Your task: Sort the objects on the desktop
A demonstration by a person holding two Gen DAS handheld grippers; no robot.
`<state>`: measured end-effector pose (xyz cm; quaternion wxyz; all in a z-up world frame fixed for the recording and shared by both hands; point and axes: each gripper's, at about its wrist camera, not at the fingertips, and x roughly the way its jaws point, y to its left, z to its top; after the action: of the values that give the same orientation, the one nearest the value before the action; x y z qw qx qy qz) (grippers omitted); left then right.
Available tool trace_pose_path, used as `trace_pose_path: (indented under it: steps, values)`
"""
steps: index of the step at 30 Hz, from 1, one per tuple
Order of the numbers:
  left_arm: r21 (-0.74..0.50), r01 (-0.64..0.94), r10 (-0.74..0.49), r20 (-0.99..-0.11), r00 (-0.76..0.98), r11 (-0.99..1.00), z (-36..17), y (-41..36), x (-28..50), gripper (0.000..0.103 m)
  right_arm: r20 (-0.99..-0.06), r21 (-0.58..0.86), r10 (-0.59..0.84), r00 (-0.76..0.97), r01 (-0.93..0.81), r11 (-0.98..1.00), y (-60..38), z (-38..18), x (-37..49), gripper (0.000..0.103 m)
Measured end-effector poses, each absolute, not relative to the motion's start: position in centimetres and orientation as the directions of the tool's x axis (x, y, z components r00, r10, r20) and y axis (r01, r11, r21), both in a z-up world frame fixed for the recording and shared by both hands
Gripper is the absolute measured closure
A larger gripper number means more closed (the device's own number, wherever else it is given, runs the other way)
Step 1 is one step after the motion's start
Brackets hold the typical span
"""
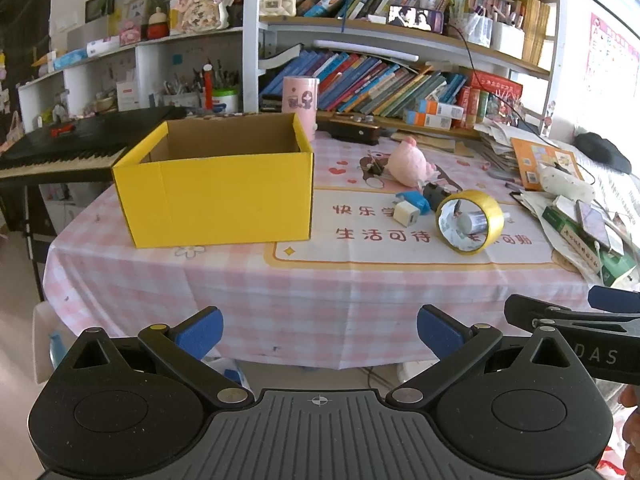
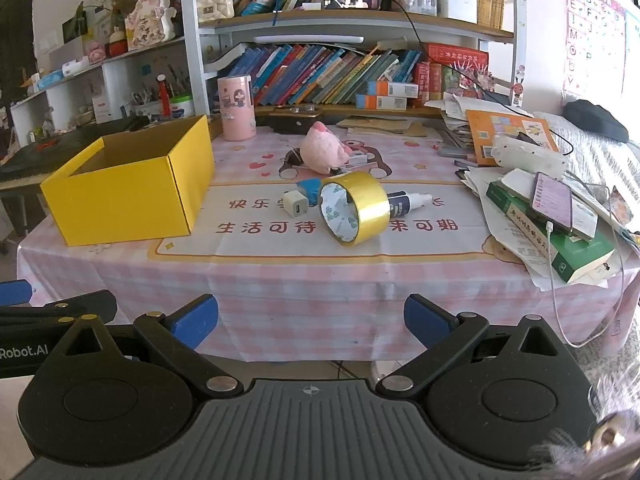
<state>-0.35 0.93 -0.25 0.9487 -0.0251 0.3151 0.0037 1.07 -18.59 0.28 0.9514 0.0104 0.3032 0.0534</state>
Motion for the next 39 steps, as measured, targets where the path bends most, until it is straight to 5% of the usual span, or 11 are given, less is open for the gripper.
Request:
trace_pose_path:
  steps: [39]
  values:
    - [-0.017, -0.017, 0.003, -0.609, 0.793, 1.000, -0.35, 0.29, -0.16, 0.000, -0.587, 0.048, 0.104, 0.803, -0.093, 0.994, -18.51, -0.02, 1.39, 0.005]
